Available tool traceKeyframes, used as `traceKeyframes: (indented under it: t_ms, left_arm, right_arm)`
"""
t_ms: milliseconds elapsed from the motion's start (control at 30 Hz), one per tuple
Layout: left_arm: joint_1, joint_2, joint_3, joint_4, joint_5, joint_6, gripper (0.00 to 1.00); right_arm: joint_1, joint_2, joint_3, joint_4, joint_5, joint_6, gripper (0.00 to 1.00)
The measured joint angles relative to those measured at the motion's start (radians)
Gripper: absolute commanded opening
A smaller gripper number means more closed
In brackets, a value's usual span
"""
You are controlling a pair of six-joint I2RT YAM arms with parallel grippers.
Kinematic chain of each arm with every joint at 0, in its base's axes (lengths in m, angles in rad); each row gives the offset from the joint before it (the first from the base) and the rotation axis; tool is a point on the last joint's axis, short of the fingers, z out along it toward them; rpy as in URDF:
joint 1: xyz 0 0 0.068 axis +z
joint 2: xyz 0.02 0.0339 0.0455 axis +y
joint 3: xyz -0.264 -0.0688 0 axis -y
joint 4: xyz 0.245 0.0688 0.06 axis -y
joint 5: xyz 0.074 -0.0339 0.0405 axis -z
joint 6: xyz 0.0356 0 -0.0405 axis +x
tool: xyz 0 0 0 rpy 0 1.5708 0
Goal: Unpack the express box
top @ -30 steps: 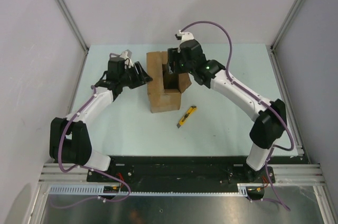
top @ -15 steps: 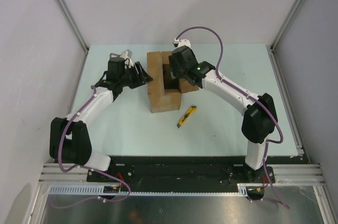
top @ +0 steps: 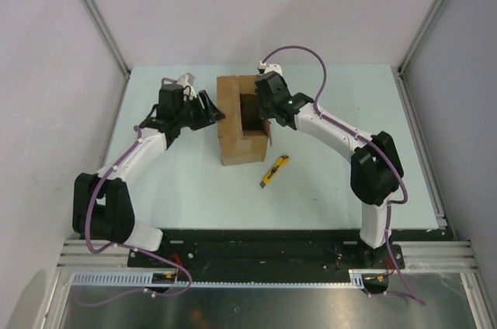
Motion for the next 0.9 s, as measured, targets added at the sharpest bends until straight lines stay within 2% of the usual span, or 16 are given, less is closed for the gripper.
traceKeyframes:
  t_ms: [67,233,500,633,767,900]
  left_arm:
    - [-0.003,-0.007,0.000,-0.001,-0.011,0.007,0.64]
    - [-0.029,-0.064,0.004,-0.017,-0.090,0.072,0.75]
    - [-0.237,-0.130,0.098,-0.030,-0.331,0.236,0.82]
    - [-0.299,-0.082,0.164,-0.077,-0.441,0.271,0.84]
    - [-0.340,0.030,0.248,-0.142,-0.586,0.295,0.91]
    - [-0.367,0.098,0.271,-0.202,-0.695,0.298,0.98]
  right_arm:
    - [-0.001,-0.009,-0.019,0.023,-0.008,0.016,0.01]
    - [-0.002,-0.014,-0.031,0.035,-0.003,0.038,0.00]
    - [0.029,-0.014,-0.027,0.018,0.054,0.094,0.00]
    - [0.045,-0.014,-0.019,-0.013,0.071,0.136,0.00]
    - [0.047,-0.014,-0.019,-0.021,0.080,0.171,0.00]
    - [0.043,-0.021,-0.027,-0.023,0.072,0.203,0.00]
